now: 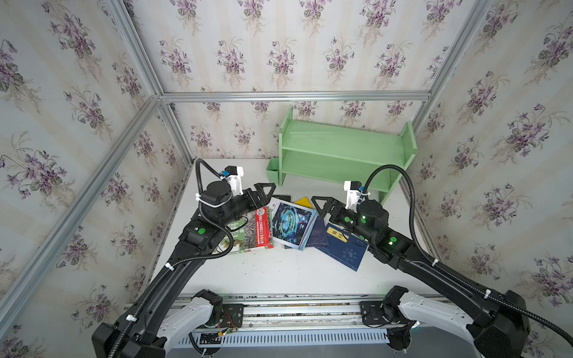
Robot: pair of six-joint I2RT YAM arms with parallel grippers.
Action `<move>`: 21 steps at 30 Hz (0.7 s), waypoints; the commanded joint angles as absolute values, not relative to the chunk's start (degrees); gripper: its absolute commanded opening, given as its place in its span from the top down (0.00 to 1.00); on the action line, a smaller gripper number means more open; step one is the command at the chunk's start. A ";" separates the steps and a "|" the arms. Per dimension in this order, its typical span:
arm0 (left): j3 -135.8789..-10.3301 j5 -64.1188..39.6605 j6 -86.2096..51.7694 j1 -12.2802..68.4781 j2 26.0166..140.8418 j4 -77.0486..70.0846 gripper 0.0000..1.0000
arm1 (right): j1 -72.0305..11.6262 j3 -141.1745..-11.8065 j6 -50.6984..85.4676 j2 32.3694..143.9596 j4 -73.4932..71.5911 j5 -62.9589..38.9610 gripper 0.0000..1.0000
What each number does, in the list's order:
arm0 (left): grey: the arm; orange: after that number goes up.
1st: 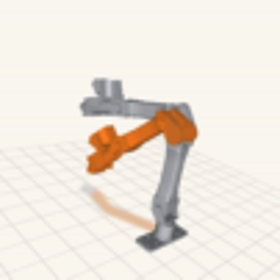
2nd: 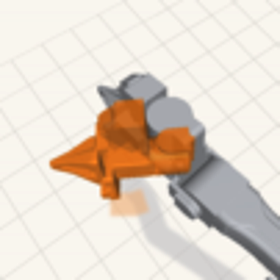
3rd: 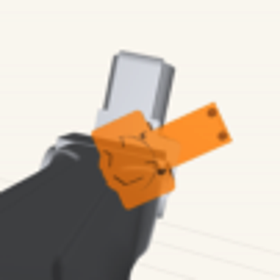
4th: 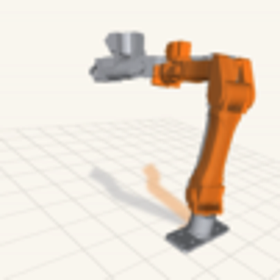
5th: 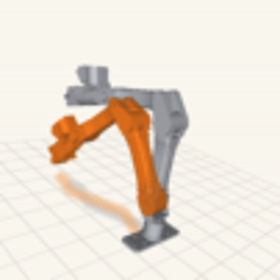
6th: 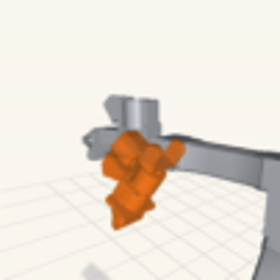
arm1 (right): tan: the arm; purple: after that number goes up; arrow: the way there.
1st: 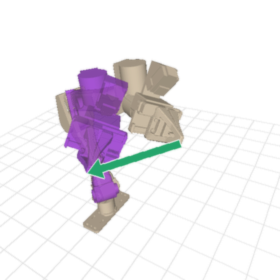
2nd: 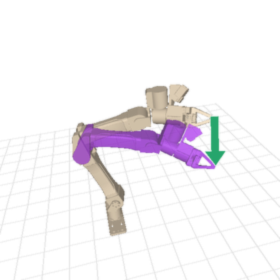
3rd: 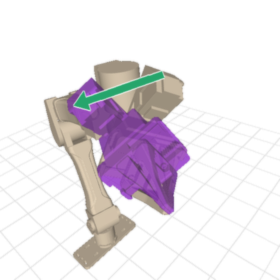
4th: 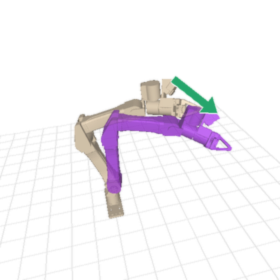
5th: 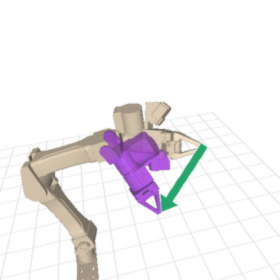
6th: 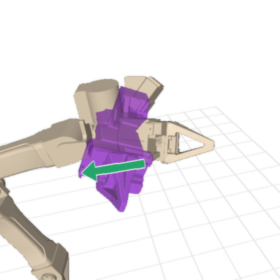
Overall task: Stacking books/files
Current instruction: Move the book to the middle-left of the table.
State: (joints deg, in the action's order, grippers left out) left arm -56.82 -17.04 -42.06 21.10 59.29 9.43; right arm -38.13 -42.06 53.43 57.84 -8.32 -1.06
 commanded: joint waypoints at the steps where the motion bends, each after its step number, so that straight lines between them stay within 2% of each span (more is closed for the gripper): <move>1: -58.64 -20.74 -37.32 21.27 64.15 11.87 0.00 | -37.63 -40.47 57.91 59.89 -8.80 5.14 0.00; 5: -59.94 -22.27 -37.18 22.63 72.92 11.95 0.00 | -37.70 -41.65 59.20 67.21 -5.78 7.18 0.00; 10: -61.77 -21.58 -38.75 24.34 81.83 15.26 0.00 | -37.95 -47.72 59.06 75.44 4.70 3.87 0.00; 17: -62.75 -21.40 -44.73 25.44 92.02 17.13 0.00 | -38.05 -46.06 63.64 77.96 8.84 3.28 0.01; 21: -63.52 -19.78 -45.68 25.66 94.95 19.35 0.00 | -38.44 -44.83 64.20 80.31 6.93 1.28 0.04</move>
State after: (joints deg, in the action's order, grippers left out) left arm -62.83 -21.08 -43.77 25.67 94.11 17.56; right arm -38.11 -45.43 62.78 79.07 7.46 3.03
